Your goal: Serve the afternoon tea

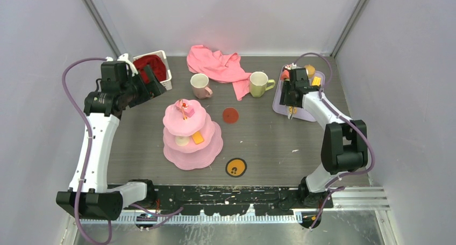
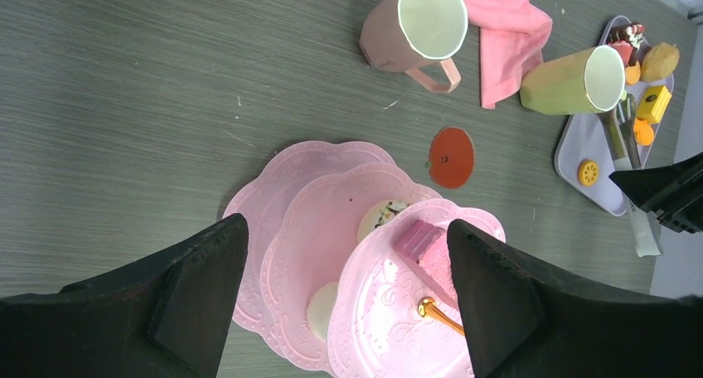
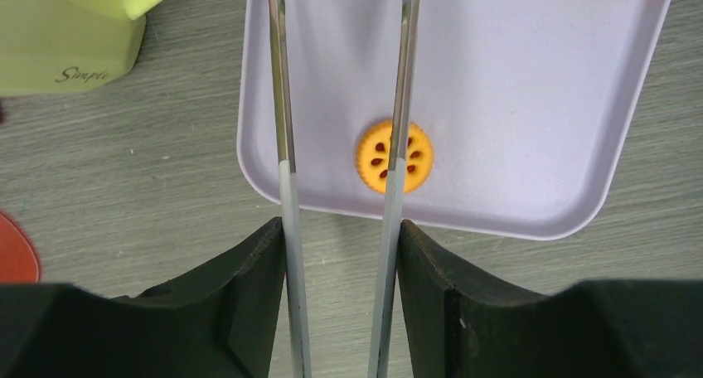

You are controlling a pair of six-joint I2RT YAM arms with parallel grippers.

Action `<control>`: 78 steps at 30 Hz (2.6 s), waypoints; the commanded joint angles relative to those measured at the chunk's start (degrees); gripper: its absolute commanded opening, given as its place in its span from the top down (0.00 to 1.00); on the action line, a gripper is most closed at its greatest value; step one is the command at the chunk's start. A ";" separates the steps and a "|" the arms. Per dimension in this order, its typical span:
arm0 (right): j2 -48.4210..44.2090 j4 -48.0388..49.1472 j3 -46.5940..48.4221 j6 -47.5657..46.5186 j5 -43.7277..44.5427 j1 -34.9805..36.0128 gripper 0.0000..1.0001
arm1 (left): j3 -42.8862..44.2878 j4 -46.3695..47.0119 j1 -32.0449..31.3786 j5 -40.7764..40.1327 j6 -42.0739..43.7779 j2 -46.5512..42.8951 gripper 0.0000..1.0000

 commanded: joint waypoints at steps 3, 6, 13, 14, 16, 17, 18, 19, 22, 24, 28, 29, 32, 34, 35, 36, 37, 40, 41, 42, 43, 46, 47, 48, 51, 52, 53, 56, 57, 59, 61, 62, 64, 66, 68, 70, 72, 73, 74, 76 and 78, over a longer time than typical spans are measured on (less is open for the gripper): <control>1.15 4.99 4.05 -0.23 4.46 -0.22 0.46 | -0.06 2.90 0.22 0.90 0.86 -0.49 0.11; 1.78 4.30 5.17 -0.49 4.15 -0.28 0.56 | -0.15 3.03 0.22 1.19 0.69 -0.16 0.11; -1.66 4.46 2.74 -0.08 3.53 -0.28 0.88 | 0.52 3.04 0.22 1.11 0.73 0.50 0.11; -2.58 4.45 2.11 0.21 3.12 -0.27 0.88 | 0.57 3.10 0.22 1.14 0.76 0.55 0.11; -4.74 4.26 0.66 0.90 2.73 -0.28 0.89 | 0.89 3.12 0.22 1.08 0.76 0.80 0.11; -5.98 3.90 0.05 1.22 2.73 -0.27 0.89 | 1.05 3.00 0.22 1.10 0.76 0.97 0.11; -7.81 3.39 -0.44 1.37 1.22 -0.22 0.89 | 1.25 3.03 0.22 1.09 0.83 1.04 0.11; -9.33 2.61 -0.87 1.55 0.64 -0.22 0.89 | 1.47 2.93 0.22 1.09 0.85 1.14 0.11; -14.36 0.62 -2.15 2.17 -0.72 -0.22 0.89 | 1.73 2.92 0.18 0.97 0.85 1.40 0.11; -17.83 -1.25 -2.55 2.31 -1.84 -0.14 0.89 | 1.69 3.03 0.22 0.94 0.87 1.52 0.11; -25.09 -4.48 -1.97 1.84 -7.26 1.62 0.88 | 2.05 3.06 0.22 0.41 1.16 2.02 0.11; -26.75 -5.18 -1.51 1.54 -8.44 2.73 0.88 | 2.19 3.01 0.22 0.38 1.20 2.20 0.11; -29.53 -7.63 1.62 1.00 -10.09 7.86 0.87 | 2.64 3.07 0.22 0.33 1.29 2.64 0.11; -29.77 -9.40 4.62 0.24 -10.88 13.17 0.87 | 2.84 3.35 0.22 0.41 1.29 2.92 0.11; -29.63 -9.98 6.18 -0.35 -11.74 15.66 0.87 | 3.02 3.24 0.22 0.43 1.35 3.12 0.11; -29.47 -10.41 7.56 -1.11 -13.04 19.16 0.87 | 3.21 3.04 0.22 0.39 1.37 3.30 0.11; -29.38 -10.63 8.84 -1.75 -14.13 21.70 0.87 | 3.45 2.77 0.22 0.23 1.50 3.37 0.11; -29.33 -11.19 11.86 -4.62 -19.87 27.70 0.86 | 3.79 2.22 0.22 -0.43 1.91 3.14 0.11; -29.19 -11.31 12.49 -5.47 -21.78 29.36 0.86 | 3.70 2.02 0.22 -0.80 2.05 2.89 0.11; -28.92 -11.69 13.18 -6.17 -23.43 30.47 0.86 | 3.69 1.80 0.22 -1.11 2.08 2.79 0.11; -28.69 -11.93 13.68 -6.65 -24.84 31.60 0.86 | 3.62 1.66 0.22 -1.28 2.16 2.64 0.11; -27.70 -13.85 15.25 -8.53 -29.17 34.17 0.86 | 3.53 1.29 0.22 -1.25 2.09 2.43 0.11; -27.29 -14.96 15.80 -9.12 -30.71 34.69 0.86 | 3.47 1.24 0.27 -1.13 2.04 2.41 0.11; -26.94 -15.69 16.05 -9.53 -32.40 34.93 0.86 | 3.51 1.15 0.23 -1.09 2.00 2.37 0.11; -25.66 -19.13 17.50 -10.93 -37.85 35.52 0.86 | 3.51 1.10 0.22 -1.11 1.84 2.28 0.11; -25.07 -20.48 18.08 -11.34 -38.69 35.88 0.87 | 3.56 0.98 0.20 -1.11 1.82 2.32 0.11; -24.64 -21.81 18.50 -11.85 -39.36 36.62 0.87 | 3.64 0.86 0.22 -1.14 1.77 2.32 0.11; -24.37 -23.61 18.63 -12.93 -40.26 38.34 0.87 | 3.71 0.83 0.22 -1.11 1.60 2.16 0.11; -24.37 -23.55 18.50 -13.06 -40.55 39.07 0.87 | 3.67 0.84 0.22 -1.09 1.49 2.07 0.11; -24.13 -23.32 18.79 -13.03 -40.93 40.66 0.88 | 3.47 0.92 0.23 -1.03 1.33 1.91 0.11; -23.77 -23.01 19.19 -12.78 -40.44 42.18 0.88 | 3.12 1.01 0.22 -0.98 1.21 1.73 0.11; -23.53 -22.79 19.42 -12.53 -39.86 42.77 0.88 | 2.87 1.06 0.20 -1.02 1.13 1.63 0.11; -23.18 -21.96 19.57 -12.28 -39.08 43.65 0.88 | 2.41 1.18 0.20 -0.94 0.95 1.38 0.11; -23.15 -19.41 18.61 -10.61 -37.36 44.29 0.87 | 2.39 1.19 0.17 -0.65 0.78 1.29 0.11; -23.09 -16.01 17.48 -8.72 -35.74 44.58 0.87 | 2.45 1.11 0.21 -0.59 0.63 1.21 0.11; -23.11 -13.25 16.56 -6.96 -34.24 44.80 0.87 | 2.39 1.19 0.22 -0.65 0.74 0.89 0.11; -23.22 -10.50 15.56 -5.03 -32.84 45.03 0.86 | 2.32 1.11 0.20 -0.71 0.85 0.75 0.11; -23.09 -9.43 15.26 -4.38 -32.59 45.23 0.86 | 2.26 1.09 0.22 -0.77 0.85 0.71 0.11; -22.94 -8.72 15.02 -3.79 -32.40 45.55 0.86 | 2.16 1.10 0.22 -0.77 0.88 0.66 0.11; -21.73 -8.08 14.99 -3.58 -32.37 46.41 0.86 | 1.97 1.10 0.23 -0.72 0.94 0.65 0.11; -20.76 -7.83 14.96 -3.43 -31.84 47.54 0.86 | 1.85 1.23 0.21 -0.68 0.94 0.70 0.11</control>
